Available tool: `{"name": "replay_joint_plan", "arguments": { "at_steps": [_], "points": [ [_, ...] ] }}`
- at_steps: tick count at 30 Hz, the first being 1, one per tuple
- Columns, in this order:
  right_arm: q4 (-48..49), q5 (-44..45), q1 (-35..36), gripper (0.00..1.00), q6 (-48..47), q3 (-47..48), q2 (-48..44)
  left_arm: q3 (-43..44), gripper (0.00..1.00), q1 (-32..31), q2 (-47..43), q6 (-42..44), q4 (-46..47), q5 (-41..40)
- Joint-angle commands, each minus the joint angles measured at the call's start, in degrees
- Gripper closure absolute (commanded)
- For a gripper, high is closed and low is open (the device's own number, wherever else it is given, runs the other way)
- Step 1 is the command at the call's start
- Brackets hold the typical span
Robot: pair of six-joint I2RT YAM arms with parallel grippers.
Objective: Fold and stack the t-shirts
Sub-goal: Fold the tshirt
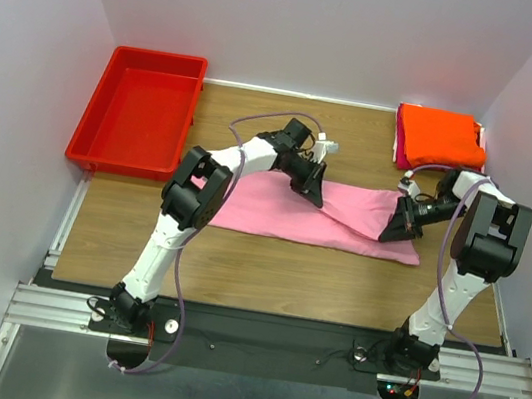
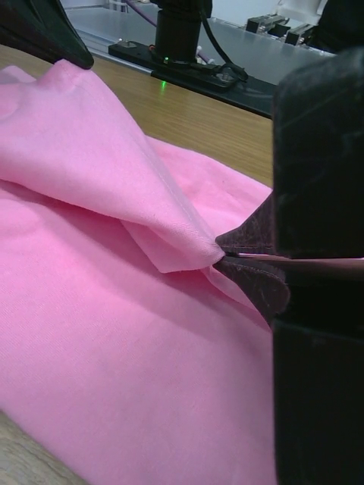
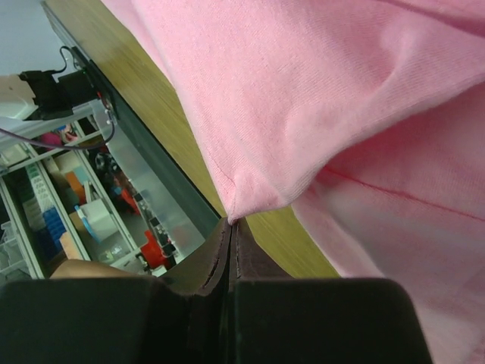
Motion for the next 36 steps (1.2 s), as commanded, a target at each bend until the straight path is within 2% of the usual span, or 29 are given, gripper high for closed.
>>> {"name": "replay_joint_plan", "arguments": {
  "at_steps": [1, 4, 11, 19, 25, 28, 29, 30, 31, 34, 36],
  "points": [
    [-0.9, 0.7, 0.3, 0.99, -1.2, 0.5, -2.6, 3.9, 1.0, 0.5, -4.3, 2.9, -3.0, 2.0],
    [-0.3, 0.7, 0.3, 0.99, -0.9, 0.6, -2.2, 4.6, 0.99, 0.6, -4.3, 3.5, -3.7, 2.3],
    [-1.9, -5.5, 0.3, 0.99, -1.9, 4.2, -2.1, 6.9, 0.96, 1.6, -4.4, 2.2, -1.6, 8.9],
    [-3.5, -8.9, -0.3, 1.0, -1.8, 8.4, -2.0, 5.3, 0.96, 2.9, -3.2, -4.3, 2.4, 17.1],
    [-3.5, -8.5, -0.7, 0.99, -1.0, 8.5, -1.1, 3.9, 0.97, 3.7, -3.0, -6.0, 4.1, 17.6],
    [-3.4, -7.4, -0.6, 0.99, -0.9, 7.7, -0.7, 3.8, 0.93, 3.8, -2.7, -4.6, 3.0, 15.9],
    [-3.4, -7.0, -0.6, 0.99, -1.0, 7.4, -0.7, 3.8, 0.9, 4.0, -2.6, -4.0, 1.6, 15.3],
    [-3.4, -6.6, -0.6, 1.0, -1.2, 6.8, -0.7, 4.0, 0.68, 4.0, -2.2, -2.5, 0.8, 14.3],
    [-3.5, -6.6, -0.6, 0.99, -1.2, 6.4, -0.7, 4.2, 0.59, 4.1, -2.0, -1.6, -0.2, 13.6],
    [-3.4, -7.6, -0.4, 1.0, -1.6, 4.5, -0.9, 3.6, 0.51, 5.1, -2.5, 3.1, -3.3, 11.6],
    [-2.4, -8.4, 0.1, 0.99, -1.2, 3.7, -1.0, 1.7, 0.47, 5.7, -5.4, 4.3, -1.4, 10.1]
  ]
}}
